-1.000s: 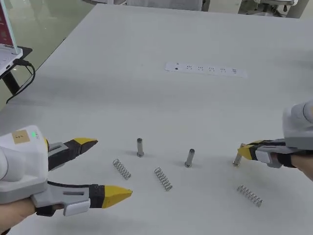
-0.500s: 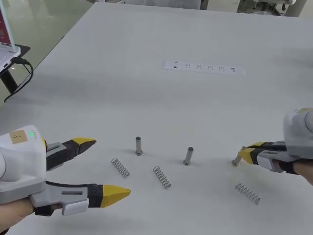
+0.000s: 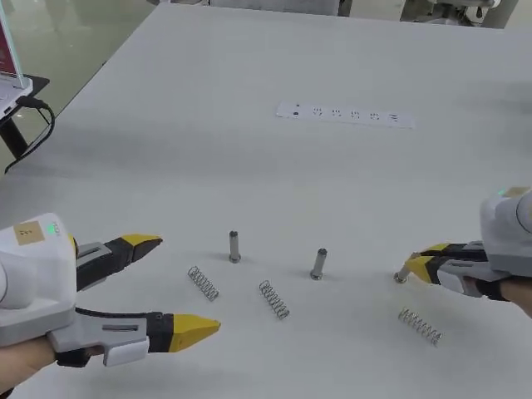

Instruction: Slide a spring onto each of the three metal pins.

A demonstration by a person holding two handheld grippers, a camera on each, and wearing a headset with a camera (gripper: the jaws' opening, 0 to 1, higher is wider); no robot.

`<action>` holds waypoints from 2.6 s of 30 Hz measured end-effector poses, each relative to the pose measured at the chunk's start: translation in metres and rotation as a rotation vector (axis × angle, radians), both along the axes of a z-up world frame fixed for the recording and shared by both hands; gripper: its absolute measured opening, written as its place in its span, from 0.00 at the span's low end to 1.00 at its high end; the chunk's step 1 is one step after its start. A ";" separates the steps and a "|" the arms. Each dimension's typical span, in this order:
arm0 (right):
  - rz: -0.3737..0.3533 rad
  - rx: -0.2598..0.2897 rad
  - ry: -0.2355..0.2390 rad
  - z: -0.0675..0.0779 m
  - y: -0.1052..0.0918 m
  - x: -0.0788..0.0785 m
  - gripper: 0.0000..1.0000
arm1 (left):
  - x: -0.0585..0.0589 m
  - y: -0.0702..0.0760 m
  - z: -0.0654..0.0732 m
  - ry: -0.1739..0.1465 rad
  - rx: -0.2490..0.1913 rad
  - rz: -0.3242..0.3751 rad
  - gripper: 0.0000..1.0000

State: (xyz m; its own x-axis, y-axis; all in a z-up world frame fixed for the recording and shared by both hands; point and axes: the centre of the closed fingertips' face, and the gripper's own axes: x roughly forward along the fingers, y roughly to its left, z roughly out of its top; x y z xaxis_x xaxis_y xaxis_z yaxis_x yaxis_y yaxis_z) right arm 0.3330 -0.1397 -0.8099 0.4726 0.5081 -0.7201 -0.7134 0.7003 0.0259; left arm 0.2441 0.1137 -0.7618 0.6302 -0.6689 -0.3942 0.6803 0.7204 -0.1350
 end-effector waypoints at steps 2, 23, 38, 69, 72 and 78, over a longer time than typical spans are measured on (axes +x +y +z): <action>0.000 -0.002 -0.001 0.000 0.000 0.000 0.05 | 0.000 0.000 0.001 -0.002 -0.003 0.000 0.81; 0.017 -0.008 0.016 -0.001 0.000 -0.003 0.06 | 0.001 0.000 0.004 -0.009 0.000 -0.005 0.82; 0.018 0.006 0.021 -0.001 0.001 -0.005 0.19 | 0.000 0.000 0.005 -0.008 0.006 -0.008 0.83; 0.019 0.027 -0.028 0.002 -0.012 -0.021 0.58 | -0.001 0.000 0.005 -0.006 0.002 -0.023 0.88; 0.013 0.038 -0.025 0.003 -0.013 -0.023 0.60 | -0.001 0.000 0.004 -0.005 0.009 -0.029 0.88; 0.053 0.030 -0.035 0.004 -0.009 -0.032 0.65 | 0.001 0.000 0.006 -0.009 0.002 -0.024 0.88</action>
